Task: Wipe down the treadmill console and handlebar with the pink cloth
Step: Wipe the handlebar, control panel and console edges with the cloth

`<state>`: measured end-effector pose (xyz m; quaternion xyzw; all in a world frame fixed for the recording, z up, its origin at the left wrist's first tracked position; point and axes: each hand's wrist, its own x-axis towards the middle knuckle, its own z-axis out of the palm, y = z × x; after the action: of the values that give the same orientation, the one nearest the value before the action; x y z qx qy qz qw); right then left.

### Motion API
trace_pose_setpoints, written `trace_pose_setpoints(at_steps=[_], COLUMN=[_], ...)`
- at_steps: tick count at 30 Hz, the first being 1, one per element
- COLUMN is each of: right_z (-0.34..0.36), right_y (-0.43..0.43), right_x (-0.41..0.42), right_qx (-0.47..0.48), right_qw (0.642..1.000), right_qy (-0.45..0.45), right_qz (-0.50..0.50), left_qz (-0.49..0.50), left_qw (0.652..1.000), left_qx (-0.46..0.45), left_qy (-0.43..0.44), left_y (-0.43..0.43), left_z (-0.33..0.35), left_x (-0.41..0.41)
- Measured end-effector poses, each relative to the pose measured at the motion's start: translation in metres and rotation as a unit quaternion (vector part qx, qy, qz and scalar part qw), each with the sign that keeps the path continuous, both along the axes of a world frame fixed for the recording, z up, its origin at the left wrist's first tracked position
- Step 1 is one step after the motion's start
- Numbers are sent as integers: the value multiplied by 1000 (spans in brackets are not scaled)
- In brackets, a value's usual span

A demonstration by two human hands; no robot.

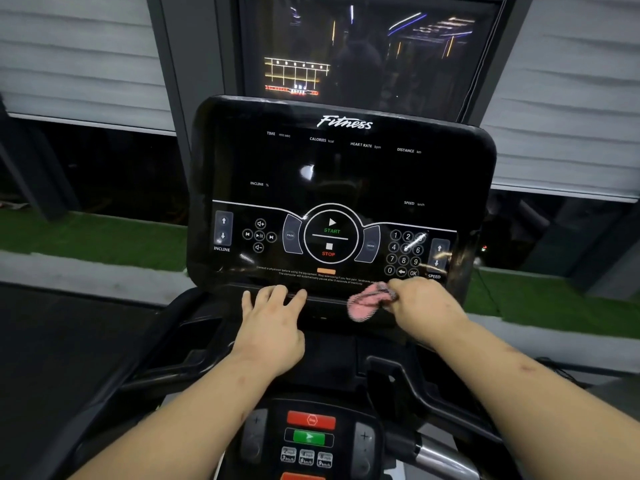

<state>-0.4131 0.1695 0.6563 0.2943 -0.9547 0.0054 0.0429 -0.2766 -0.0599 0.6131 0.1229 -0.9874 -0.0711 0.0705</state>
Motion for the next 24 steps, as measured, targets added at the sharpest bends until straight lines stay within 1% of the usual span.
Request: trace_pose_setpoints(at_steps=[3, 5, 8, 12, 16, 18, 20, 21, 22, 24], right_z=[0, -1, -4, -13, -18, -6, 11, 19, 24, 24], right_y=[22, 25, 3, -42, -61, -56, -45, -39, -35, -31], right_x=[-8, -7, 2, 23, 32, 29, 24, 22, 22, 29], right_qx=[-2, 1, 43, 58, 45, 23, -39, -68, -89, -104], right_qw=[1000, 999, 998, 994, 994, 997, 998, 996, 991, 980], right_qy=[-14, -7, 40, 89, 85, 59, 43, 61, 100, 170], right_qz=[-24, -33, -12, 28, 57, 53, 26, 14, 8, 0], left_qz=[-2, -2, -1, 2, 3, 0, -5, -8, -10, -14], left_qw=[1000, 1000, 1000, 1000, 1000, 1000, 1000, 1000, 1000, 999], left_qx=[1, 3, 5, 6, 3, 1, -5, -6, -5, 1], left_qy=[3, 2, 1, 2, 0, -5, -16, -23, -29, -38], left_y=[-1, 0, 0, 1, 1, 0, 0, 1, 1, -1], left_z=[0, -1, -3, -3, -3, -3, -1, 2, 4, 9], left_x=[1, 1, 1, -1, -1, 0, 1, 1, 1, 0])
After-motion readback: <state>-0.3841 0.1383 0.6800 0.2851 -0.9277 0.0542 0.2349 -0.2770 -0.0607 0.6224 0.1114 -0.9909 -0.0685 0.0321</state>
